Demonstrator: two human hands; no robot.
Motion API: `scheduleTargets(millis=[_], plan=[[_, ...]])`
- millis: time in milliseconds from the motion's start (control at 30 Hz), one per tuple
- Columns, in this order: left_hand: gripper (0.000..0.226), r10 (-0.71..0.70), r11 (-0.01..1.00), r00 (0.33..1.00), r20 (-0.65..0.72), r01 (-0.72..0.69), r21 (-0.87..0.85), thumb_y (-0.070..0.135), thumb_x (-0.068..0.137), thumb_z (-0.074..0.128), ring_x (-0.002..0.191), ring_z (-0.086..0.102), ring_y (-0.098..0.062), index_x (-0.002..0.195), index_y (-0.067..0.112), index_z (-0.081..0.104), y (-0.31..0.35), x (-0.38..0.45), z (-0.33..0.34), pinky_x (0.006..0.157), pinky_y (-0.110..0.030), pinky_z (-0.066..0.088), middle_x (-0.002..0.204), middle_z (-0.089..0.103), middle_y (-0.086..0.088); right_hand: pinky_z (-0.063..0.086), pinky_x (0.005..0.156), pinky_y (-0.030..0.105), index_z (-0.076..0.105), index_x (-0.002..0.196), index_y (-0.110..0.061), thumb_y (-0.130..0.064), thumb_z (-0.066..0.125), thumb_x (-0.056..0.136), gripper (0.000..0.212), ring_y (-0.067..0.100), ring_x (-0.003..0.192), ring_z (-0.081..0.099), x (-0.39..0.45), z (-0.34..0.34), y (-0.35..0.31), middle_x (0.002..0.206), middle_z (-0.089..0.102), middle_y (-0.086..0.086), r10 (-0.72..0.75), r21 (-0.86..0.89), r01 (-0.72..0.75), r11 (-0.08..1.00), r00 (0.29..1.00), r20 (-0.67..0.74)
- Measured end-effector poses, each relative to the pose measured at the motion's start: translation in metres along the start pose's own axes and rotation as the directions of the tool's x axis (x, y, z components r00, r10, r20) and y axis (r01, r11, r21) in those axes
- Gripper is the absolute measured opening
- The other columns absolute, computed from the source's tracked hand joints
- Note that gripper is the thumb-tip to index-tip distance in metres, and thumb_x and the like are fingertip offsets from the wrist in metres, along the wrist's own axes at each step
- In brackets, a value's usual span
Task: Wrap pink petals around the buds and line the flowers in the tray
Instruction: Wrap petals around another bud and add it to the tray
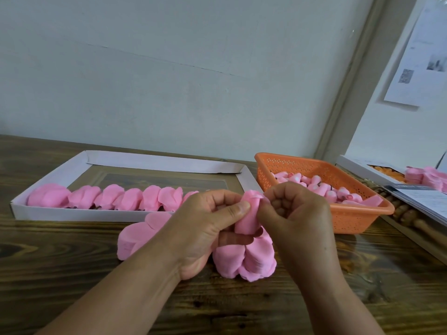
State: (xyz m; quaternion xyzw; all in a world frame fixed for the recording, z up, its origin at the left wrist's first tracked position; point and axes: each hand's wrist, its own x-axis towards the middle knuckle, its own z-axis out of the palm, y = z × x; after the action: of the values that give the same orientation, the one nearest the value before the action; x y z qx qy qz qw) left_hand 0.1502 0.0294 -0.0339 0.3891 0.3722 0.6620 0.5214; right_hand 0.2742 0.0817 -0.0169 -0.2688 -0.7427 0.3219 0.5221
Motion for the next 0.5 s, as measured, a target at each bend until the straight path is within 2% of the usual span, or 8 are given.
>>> scheduleTargets(millis=[100,200,300,367,500], plan=[[0.028,0.007,1.000,1.000,-0.025,-0.006,0.007,0.016,0.068,0.066,0.062,0.069,-0.017,0.090,-0.001,0.068,-0.001,0.002,0.000,0.051,-0.023,0.055,0.072,0.070,-0.012,0.039,0.042,0.021,0.060,0.061,-0.012,-0.001,0.062,0.074,0.017,0.007,0.043,0.045,0.000,0.002,-0.001,0.051,0.057,0.005,-0.003,-0.008,0.003,1.000,1.000,0.026],[0.026,0.014,0.999,0.999,-0.052,-0.012,0.041,0.019,0.066,0.066,0.060,0.068,-0.016,0.086,0.002,0.068,-0.001,0.003,-0.002,0.052,-0.024,0.056,0.068,0.070,-0.009,0.037,0.042,0.013,0.062,0.064,-0.010,0.005,0.057,0.071,0.017,0.005,0.043,0.047,0.001,0.001,-0.002,0.053,0.060,0.005,0.015,0.016,-0.016,1.000,0.998,0.067],[0.028,0.015,0.998,0.998,-0.064,-0.011,0.064,0.020,0.067,0.067,0.063,0.069,-0.016,0.088,0.003,0.067,-0.001,0.003,-0.005,0.053,-0.025,0.057,0.071,0.071,-0.009,0.045,0.048,0.017,0.063,0.080,-0.009,0.008,0.059,0.072,0.019,0.014,0.052,0.060,0.004,-0.004,-0.002,0.060,0.066,0.007,0.083,0.090,-0.097,0.991,0.984,0.155],[0.030,0.019,0.996,0.997,-0.069,-0.013,0.085,0.021,0.066,0.068,0.067,0.070,-0.018,0.090,0.003,0.068,-0.002,0.004,-0.005,0.055,-0.026,0.058,0.075,0.072,-0.010,0.045,0.050,0.016,0.063,0.090,-0.009,0.009,0.059,0.074,0.024,0.009,0.052,0.062,0.009,-0.008,-0.001,0.057,0.066,0.003,0.121,0.115,-0.151,0.982,0.965,0.232],[0.032,0.033,0.992,0.997,-0.075,-0.024,0.125,0.024,0.062,0.070,0.072,0.070,-0.024,0.088,0.004,0.068,-0.002,0.003,-0.005,0.055,-0.026,0.057,0.082,0.073,-0.015,0.044,0.049,0.018,0.068,0.080,-0.008,0.001,0.063,0.078,0.010,0.005,0.050,0.057,0.016,-0.012,0.004,0.054,0.064,0.000,0.155,0.085,-0.186,0.979,0.947,0.282]])
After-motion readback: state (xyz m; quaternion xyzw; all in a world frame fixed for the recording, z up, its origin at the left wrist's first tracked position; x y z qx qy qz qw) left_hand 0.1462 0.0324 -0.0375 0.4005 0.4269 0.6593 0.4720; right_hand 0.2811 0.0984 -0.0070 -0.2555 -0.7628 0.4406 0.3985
